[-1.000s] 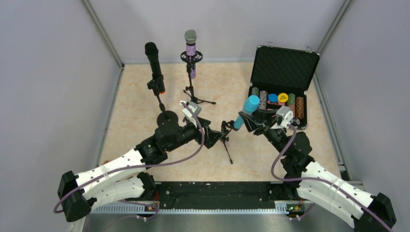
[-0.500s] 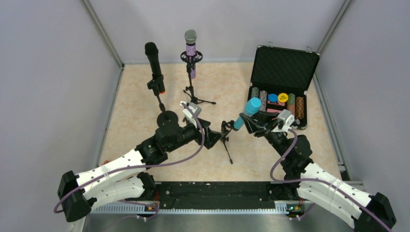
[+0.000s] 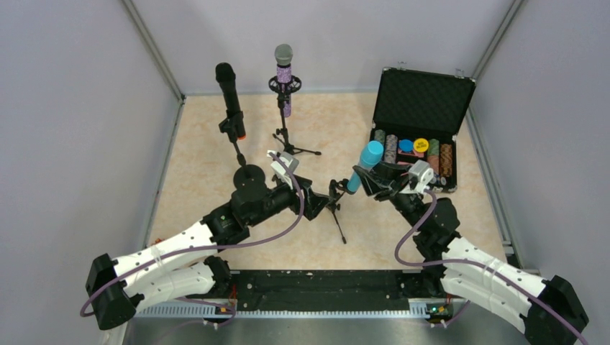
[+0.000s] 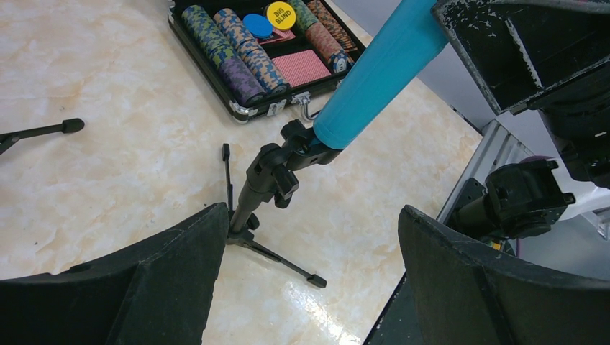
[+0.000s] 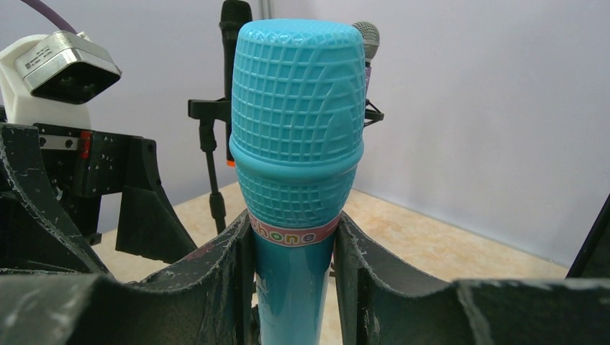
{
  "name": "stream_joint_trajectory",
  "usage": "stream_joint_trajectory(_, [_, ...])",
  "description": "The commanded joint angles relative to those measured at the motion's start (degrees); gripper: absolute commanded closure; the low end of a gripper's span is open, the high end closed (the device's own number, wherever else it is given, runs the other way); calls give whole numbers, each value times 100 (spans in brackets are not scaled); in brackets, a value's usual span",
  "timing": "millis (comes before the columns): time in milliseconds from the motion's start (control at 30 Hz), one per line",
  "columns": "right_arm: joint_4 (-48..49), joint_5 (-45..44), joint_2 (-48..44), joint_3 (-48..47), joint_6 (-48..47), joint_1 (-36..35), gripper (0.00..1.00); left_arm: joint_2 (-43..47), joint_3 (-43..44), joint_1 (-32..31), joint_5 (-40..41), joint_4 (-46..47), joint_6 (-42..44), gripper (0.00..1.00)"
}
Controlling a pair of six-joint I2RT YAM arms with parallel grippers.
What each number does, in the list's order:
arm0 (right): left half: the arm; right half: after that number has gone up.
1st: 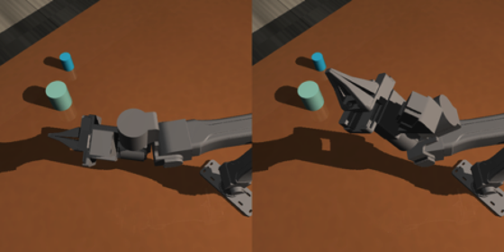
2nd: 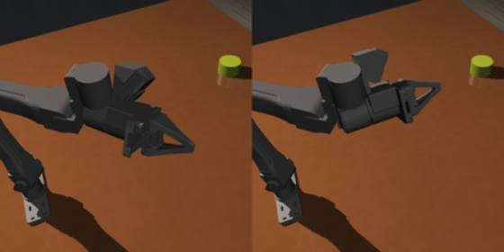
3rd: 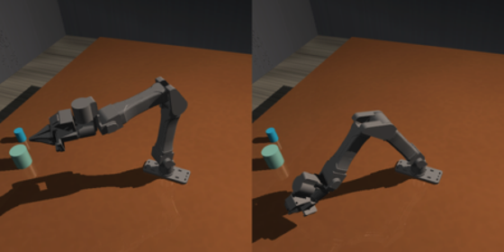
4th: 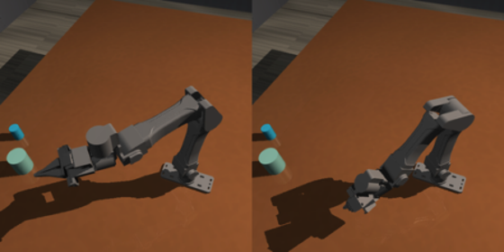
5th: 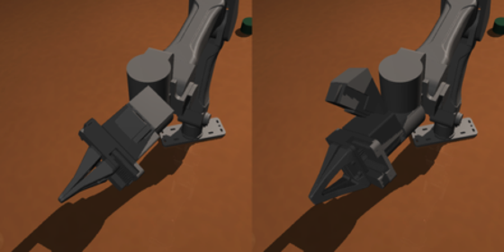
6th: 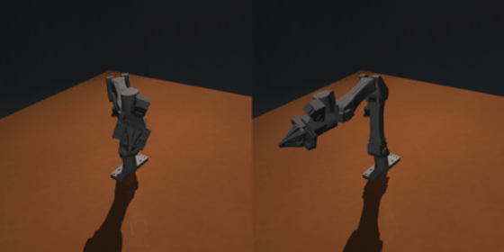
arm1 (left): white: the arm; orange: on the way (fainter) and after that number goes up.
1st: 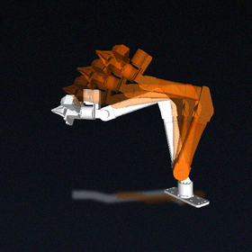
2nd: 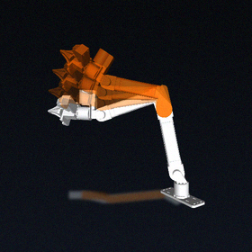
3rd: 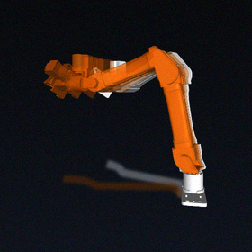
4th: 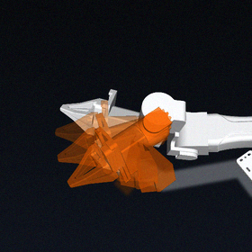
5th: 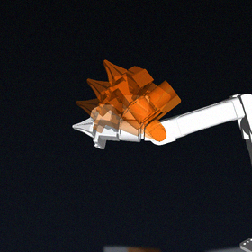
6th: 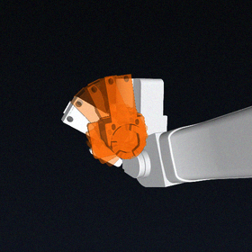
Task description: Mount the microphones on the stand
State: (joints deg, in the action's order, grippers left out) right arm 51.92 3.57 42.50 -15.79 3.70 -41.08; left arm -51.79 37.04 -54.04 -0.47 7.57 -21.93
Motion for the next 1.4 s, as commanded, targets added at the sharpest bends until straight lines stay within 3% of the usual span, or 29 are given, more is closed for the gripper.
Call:
stream_joint_trajectory(0, [-1307, 144, 413, 456, -204, 9, 100, -36, 4, 8, 106, 218, 44, 8])
stream_joint_trajectory(1000, [-1236, 322, 388, 591, -171, 3, 100, -295, 16, 12, 331, 212, 61, 7])
stream_joint_trajectory(1067, [-1361, 319, 321, 485, -123, 4, 92, -250, -39, 8, 328, 267, 119, 6])
stream_joint_trajectory(1267, [-1830, 278, 153, 99, 119, 1, 49, -209, -118, 33, 368, 333, 266, 2])
stream_joint_trajectory(1367, [-2025, 290, 84, -56, 269, 4, 33, -210, -165, 43, 299, 419, 444, 2])
